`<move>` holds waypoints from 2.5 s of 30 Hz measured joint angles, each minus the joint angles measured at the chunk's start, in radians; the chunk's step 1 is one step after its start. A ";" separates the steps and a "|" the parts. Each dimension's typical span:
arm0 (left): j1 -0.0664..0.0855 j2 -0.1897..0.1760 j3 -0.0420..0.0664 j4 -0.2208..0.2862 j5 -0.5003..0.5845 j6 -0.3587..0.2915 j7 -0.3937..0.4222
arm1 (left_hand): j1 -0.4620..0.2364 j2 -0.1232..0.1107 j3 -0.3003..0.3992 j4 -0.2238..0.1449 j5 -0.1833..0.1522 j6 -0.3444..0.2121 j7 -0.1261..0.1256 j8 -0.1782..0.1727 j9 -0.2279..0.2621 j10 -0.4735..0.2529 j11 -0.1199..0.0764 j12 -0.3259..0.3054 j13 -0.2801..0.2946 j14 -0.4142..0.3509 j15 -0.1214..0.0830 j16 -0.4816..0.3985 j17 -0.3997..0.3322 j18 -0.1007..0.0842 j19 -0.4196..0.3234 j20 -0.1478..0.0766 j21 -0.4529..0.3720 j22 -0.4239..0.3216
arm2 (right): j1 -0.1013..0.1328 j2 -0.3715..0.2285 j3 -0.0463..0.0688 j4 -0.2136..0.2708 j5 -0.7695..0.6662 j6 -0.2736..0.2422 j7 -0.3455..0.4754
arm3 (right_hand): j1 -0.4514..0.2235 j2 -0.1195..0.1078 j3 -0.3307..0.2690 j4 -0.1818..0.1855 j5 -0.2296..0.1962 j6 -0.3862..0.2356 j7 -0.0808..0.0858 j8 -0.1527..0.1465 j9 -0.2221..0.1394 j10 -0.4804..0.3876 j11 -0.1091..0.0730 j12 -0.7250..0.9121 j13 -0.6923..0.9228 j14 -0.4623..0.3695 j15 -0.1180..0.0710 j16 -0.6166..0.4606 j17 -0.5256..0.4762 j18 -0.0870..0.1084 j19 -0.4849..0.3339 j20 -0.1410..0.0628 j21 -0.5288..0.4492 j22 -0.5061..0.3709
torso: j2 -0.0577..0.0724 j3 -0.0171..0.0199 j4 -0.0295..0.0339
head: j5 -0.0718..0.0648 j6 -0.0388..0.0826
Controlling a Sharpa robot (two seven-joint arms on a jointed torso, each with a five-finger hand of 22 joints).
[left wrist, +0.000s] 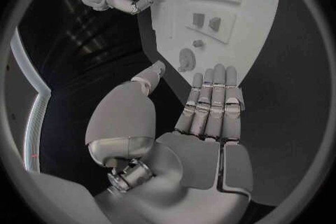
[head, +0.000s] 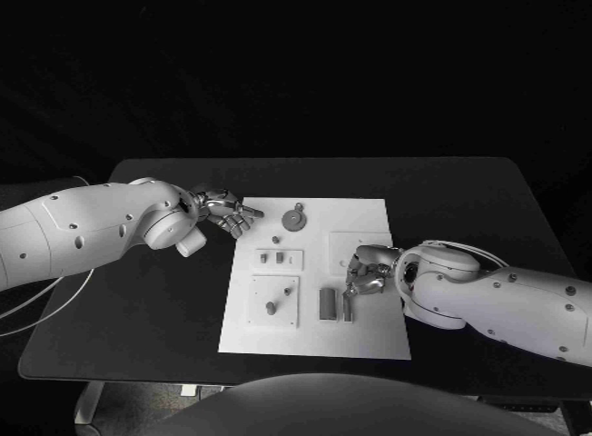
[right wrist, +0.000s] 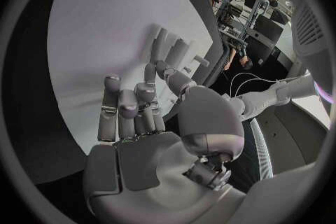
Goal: Assemble the parts on the task board
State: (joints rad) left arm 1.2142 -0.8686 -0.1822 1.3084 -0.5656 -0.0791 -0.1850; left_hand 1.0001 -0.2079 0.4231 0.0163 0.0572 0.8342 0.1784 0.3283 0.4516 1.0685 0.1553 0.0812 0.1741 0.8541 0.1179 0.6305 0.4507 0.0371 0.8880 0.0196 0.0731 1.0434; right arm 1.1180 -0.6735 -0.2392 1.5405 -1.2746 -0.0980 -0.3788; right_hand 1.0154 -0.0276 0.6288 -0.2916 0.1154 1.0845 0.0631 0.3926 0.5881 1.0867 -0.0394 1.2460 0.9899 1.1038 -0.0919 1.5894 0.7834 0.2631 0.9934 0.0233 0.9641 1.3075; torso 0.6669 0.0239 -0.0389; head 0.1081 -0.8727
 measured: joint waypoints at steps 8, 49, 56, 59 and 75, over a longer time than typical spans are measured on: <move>0.000 0.000 0.000 0.000 0.000 0.000 0.000 | 0.002 0.002 -0.003 0.003 0.000 0.000 0.000 0.000 0.000 0.000 0.000 0.000 0.000 0.000 0.000 0.000 0.000 0.000 0.000 0.000 0.000 0.000 | -0.007 0.011 -0.001 -0.005 -0.032 0.006 0.000 | 0.021 0.013 -0.001 -0.001 0.005 0.000 -0.004 -0.001 0.001 0.004 -0.004 0.000 0.000 0.006 -0.001 0.004 0.000 0.001 0.000 0.000 0.000 0.000 | 0.000 0.0000 0.0002 | -0.001 0.000; 0.000 0.007 0.000 -0.041 0.081 -0.086 0.147 | 0.051 0.034 -0.038 -0.004 0.000 0.000 0.000 0.000 -0.003 0.026 -0.008 0.004 0.004 0.008 -0.008 -0.019 0.006 0.011 0.001 -0.002 -0.002 -0.006 | 0.010 -0.066 0.061 -0.025 0.076 -0.254 0.188 | -0.017 -0.099 -0.006 0.019 0.005 -0.088 0.041 -0.058 -0.011 -0.033 0.036 -0.062 -0.037 -0.022 -0.005 -0.051 -0.023 0.000 -0.022 0.022 -0.035 0.000 | -0.002 0.0018 -0.0030 | 0.000 0.007; 0.000 0.018 0.000 -0.068 0.193 -0.124 0.271 | 0.086 0.069 -0.075 -0.028 0.000 -0.004 0.004 -0.012 -0.011 0.026 -0.004 -0.003 -0.005 -0.013 0.013 -0.086 -0.018 0.018 -0.045 0.014 -0.004 -0.032 | 0.017 -0.017 0.114 -0.188 0.216 -0.309 0.330 | -0.017 -0.093 0.007 0.006 0.005 -0.115 0.053 -0.071 -0.009 -0.071 0.048 -0.196 -0.140 -0.083 0.012 -0.186 -0.086 0.000 -0.105 0.062 -0.121 -0.031 | -0.006 0.0030 -0.0030 | -0.007 0.051; 0.000 0.026 0.002 -0.080 0.239 -0.135 0.316 | 0.097 0.080 -0.085 -0.036 0.000 -0.004 0.004 -0.012 -0.013 0.020 0.001 -0.008 -0.012 -0.025 0.025 -0.114 -0.028 0.017 -0.069 0.022 -0.004 -0.047 | 0.017 0.016 0.126 -0.275 0.273 -0.308 0.389 | -0.022 -0.073 0.018 0.006 0.005 -0.148 0.072 -0.089 -0.012 -0.120 0.069 -0.287 -0.205 -0.140 0.029 -0.274 -0.123 -0.009 -0.170 0.083 -0.182 -0.056 | -0.010 0.0038 -0.0043 | -0.010 0.076; 0.001 0.165 0.026 -0.260 0.412 -0.142 0.465 | 0.106 0.115 -0.126 -0.104 0.000 -0.081 -0.027 -0.058 -0.032 -0.122 -0.005 -0.013 -0.098 -0.151 0.050 -0.259 -0.085 -0.009 -0.208 0.057 -0.008 -0.164 | -0.017 0.195 0.263 -0.725 0.678 -0.161 0.663 | -0.051 -0.005 -0.027 0.002 0.005 -0.293 0.128 -0.123 -0.077 -0.170 0.188 -0.811 -0.688 -0.270 0.203 -0.919 -0.324 -0.070 -0.442 0.177 -0.482 -0.178 | -0.063 0.0006 -0.0185 | -0.023 0.247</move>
State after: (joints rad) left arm 1.2154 -0.7037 -0.1559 1.0485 -0.1536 -0.2211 0.2800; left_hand 1.1065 -0.0932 0.2973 -0.0875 0.0572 0.7532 0.1513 0.2699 0.4194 0.9464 0.1498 0.0686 0.0762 0.7035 0.1678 0.3717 0.3655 0.0278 0.6800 0.0766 0.0653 0.8790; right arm 1.1015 -0.4785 0.0236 0.8151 -0.5962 -0.2594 0.2838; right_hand 0.9648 -0.0324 0.6023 -0.2896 0.1201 0.7911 0.1913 0.2691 0.5115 0.9168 0.1487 0.4349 0.3023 0.8342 0.1111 0.6706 0.4595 0.1931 0.5510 0.2003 0.4819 1.1293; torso 0.6042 0.0244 -0.0574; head 0.0853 -0.6254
